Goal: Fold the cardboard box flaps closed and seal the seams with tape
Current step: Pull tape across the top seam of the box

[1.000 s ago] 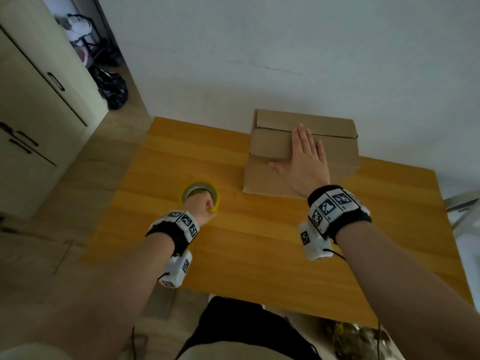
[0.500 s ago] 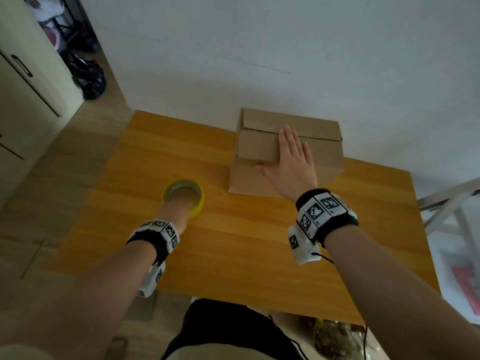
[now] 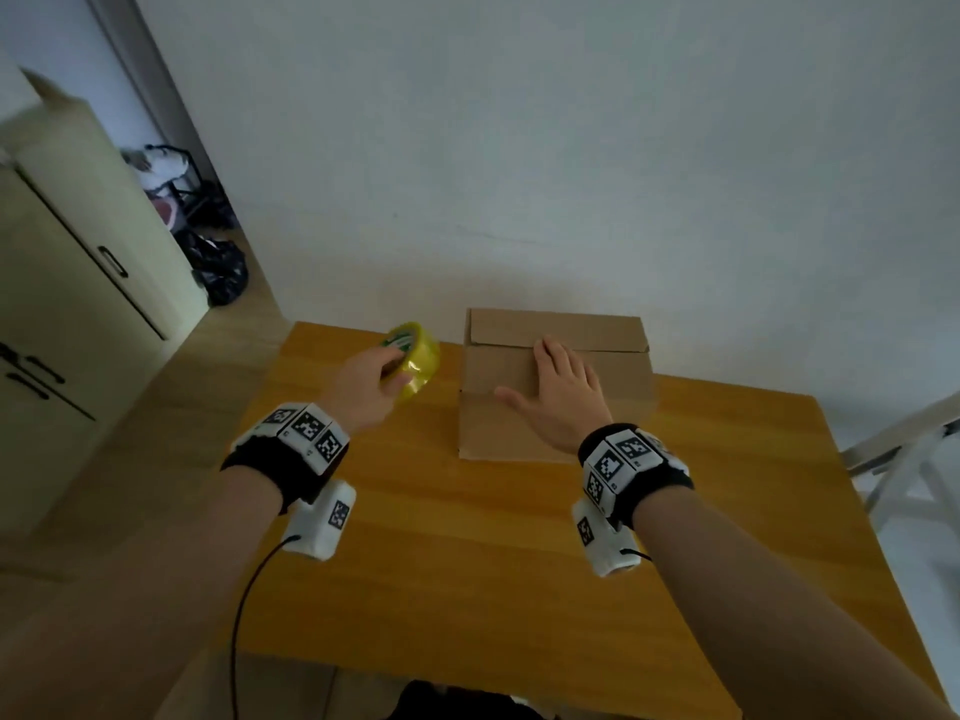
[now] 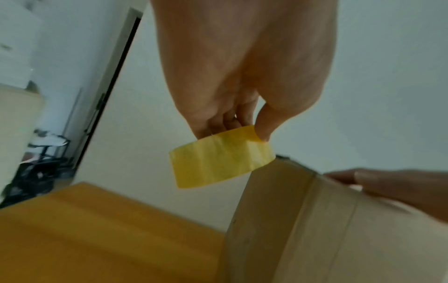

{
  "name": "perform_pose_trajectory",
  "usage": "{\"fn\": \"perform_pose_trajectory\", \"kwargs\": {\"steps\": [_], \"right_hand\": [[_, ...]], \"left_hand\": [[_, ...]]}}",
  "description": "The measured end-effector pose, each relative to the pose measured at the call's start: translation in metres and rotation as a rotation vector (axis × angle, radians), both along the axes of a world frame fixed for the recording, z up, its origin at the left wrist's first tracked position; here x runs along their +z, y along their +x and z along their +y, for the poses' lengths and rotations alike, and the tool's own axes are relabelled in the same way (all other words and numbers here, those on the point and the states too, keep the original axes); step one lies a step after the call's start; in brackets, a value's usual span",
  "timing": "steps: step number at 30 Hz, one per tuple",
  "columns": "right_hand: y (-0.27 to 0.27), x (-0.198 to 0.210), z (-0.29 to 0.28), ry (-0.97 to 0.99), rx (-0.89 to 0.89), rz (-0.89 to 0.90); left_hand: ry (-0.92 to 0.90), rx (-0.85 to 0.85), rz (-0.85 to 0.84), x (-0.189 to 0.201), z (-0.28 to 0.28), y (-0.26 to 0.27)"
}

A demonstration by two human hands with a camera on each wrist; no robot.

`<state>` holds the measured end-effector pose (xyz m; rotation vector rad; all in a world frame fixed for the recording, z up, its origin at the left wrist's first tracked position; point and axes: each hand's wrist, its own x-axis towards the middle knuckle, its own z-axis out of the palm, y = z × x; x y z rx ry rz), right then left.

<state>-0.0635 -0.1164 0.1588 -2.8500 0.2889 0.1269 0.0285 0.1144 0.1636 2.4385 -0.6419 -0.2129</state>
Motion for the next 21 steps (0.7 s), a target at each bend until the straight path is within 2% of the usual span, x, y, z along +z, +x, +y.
{"fn": "perform_pose_trajectory", "kwargs": {"steps": [5,11,15,19,21], "right_hand": [[0.003,0.008,-0.008,0.106,-0.007,-0.007],[0.009,0.013,-0.022,0.292,-0.034,-0.003],[0.016,0.009,-0.031,0.536,-0.064,-0.055],[0.017,0.014,-0.036,0.863,-0.262,-0.17],[0.021,0.017,-0.04,0.945,-0.335,-0.193]], "left_hand": [[-0.089,-0.122,-0.133,0.043,-0.034,0.002],[-0.045,-0.258,-0.167,0.057,-0.086,0.003],[0.002,-0.317,-0.189,0.054,-0.108,0.003],[0.082,-0.346,-0.188,0.049,-0.116,0.009],[0.128,-0.35,-0.183,0.047,-0.118,0.01]]}}
